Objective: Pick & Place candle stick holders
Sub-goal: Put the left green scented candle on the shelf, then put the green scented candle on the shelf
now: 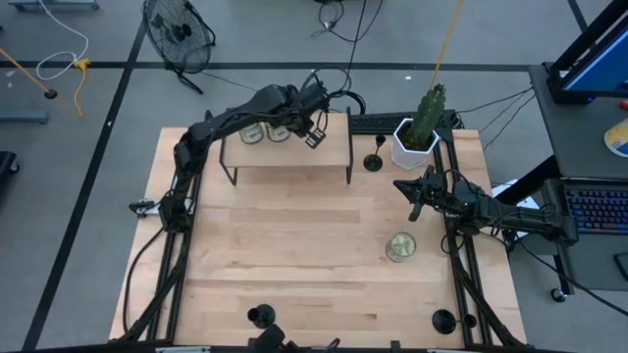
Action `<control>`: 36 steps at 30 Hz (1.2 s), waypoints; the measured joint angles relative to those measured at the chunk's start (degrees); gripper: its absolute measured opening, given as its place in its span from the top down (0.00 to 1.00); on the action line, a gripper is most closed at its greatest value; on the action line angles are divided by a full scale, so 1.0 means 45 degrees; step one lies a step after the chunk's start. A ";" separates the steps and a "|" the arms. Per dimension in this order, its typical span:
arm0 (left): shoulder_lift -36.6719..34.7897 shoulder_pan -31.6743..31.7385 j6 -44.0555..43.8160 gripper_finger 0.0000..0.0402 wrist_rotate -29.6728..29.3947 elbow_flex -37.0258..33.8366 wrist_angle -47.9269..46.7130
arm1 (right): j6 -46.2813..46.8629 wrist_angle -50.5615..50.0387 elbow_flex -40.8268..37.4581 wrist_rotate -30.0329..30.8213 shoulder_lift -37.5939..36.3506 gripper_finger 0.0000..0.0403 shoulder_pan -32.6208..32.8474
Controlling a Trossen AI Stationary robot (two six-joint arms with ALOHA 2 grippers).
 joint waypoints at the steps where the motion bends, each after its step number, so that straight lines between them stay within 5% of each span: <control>1: -0.0019 0.0011 0.0163 0.84 -0.0238 0.0000 -0.0023 | -0.0002 0.0000 -0.0004 0.0000 0.0000 0.99 -0.0001; 17: -0.0048 0.0127 -0.0029 0.84 -0.1232 0.0000 -0.1405 | 0.0000 0.0004 -0.0002 -0.0003 0.0000 0.99 0.0001; 26: -0.1554 -0.0480 -0.0914 0.84 -0.1220 -0.0005 -0.1123 | 0.0000 0.0000 -0.0005 0.0000 0.0000 0.99 -0.0002; 36: -0.4260 -0.2030 -0.3794 0.84 0.2559 0.0000 -0.2667 | 0.0000 0.0005 -0.0002 -0.0005 0.0002 0.99 0.0003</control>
